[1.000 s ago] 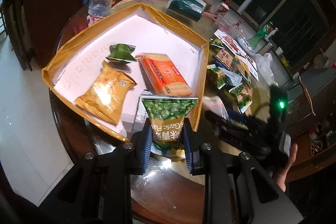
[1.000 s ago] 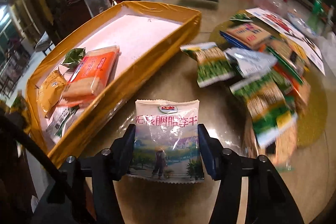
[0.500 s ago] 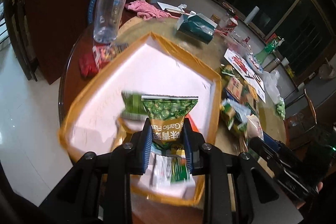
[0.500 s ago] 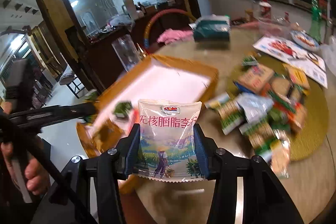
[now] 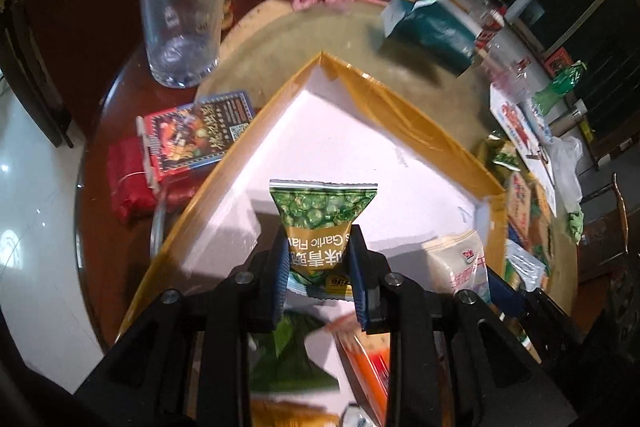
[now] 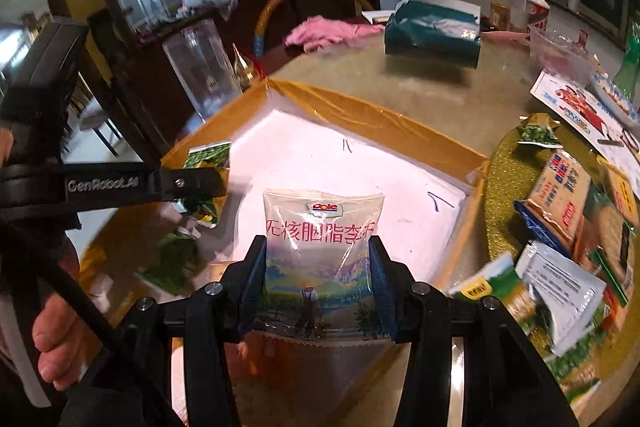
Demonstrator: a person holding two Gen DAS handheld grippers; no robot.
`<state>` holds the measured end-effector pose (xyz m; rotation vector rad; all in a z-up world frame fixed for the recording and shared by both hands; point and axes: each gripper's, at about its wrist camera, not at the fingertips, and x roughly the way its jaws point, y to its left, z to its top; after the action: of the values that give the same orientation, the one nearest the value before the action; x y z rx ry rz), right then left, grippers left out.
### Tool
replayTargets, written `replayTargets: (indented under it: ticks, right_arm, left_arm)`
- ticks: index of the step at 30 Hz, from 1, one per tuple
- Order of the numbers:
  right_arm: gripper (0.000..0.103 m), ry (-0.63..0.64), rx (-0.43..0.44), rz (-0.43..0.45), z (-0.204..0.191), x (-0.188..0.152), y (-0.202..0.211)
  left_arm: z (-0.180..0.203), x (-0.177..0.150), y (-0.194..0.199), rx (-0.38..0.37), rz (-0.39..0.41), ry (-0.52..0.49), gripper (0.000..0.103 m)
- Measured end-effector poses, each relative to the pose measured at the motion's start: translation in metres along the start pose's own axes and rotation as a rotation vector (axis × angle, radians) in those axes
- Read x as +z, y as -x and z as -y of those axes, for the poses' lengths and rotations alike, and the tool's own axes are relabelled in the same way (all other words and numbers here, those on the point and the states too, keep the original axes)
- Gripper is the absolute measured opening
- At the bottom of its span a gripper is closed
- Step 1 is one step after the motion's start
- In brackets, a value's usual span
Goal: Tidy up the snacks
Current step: 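Place both held bags into the white tray and open both grippers, then grasp the green garlic pea bag on the table with the right gripper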
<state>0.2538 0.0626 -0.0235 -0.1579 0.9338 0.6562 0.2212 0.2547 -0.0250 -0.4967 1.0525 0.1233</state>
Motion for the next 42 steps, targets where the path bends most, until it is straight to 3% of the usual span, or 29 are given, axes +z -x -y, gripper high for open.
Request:
replayTargets:
  ticks: [4,6,10,14,19,24,29,36,38,42]
  right_arm:
    - [0.061,0.021,-0.046,-0.012,-0.003,-0.005,-0.009]
    - [0.066,0.001,-0.038,0.0,0.0,-0.007,-0.006]
    - [0.074,-0.059,0.043,0.074,0.013,-0.012,0.029]
    - [0.076,-0.085,0.077,0.151,0.023,-0.035,0.074]
    - [0.076,-0.212,0.153,0.229,0.059,-0.089,0.123]
    - [0.077,-0.252,0.166,0.191,0.092,-0.139,0.147]
    - [0.077,-0.311,0.157,0.184,0.117,-0.171,0.167]
    - [0.077,-0.317,0.134,0.211,0.141,-0.171,0.171]
    - [0.077,-0.307,0.148,0.207,0.147,-0.162,0.165]
    - [0.076,-0.206,0.092,0.182,0.148,-0.133,0.147]
  left_arm:
    - [-0.003,0.001,-0.016,0.027,-0.03,-0.014,0.035]
    - [-0.005,0.001,-0.015,0.007,-0.025,-0.006,0.052]
    - [-0.004,-0.007,0.009,0.013,0.038,-0.007,0.071]
    - [0.013,-0.035,0.049,0.059,0.143,-0.051,0.072]
    - [0.055,-0.103,0.086,0.027,0.222,-0.151,0.08]
    - [0.095,-0.154,0.081,-0.09,0.134,-0.191,0.081]
    - [0.126,-0.177,0.069,-0.112,0.087,-0.212,0.081]
    - [0.149,-0.19,0.066,-0.077,0.066,-0.248,0.081]
    - [0.148,-0.192,0.067,-0.079,0.069,-0.246,0.081]
    - [0.148,-0.194,0.067,-0.058,0.069,-0.243,0.081]
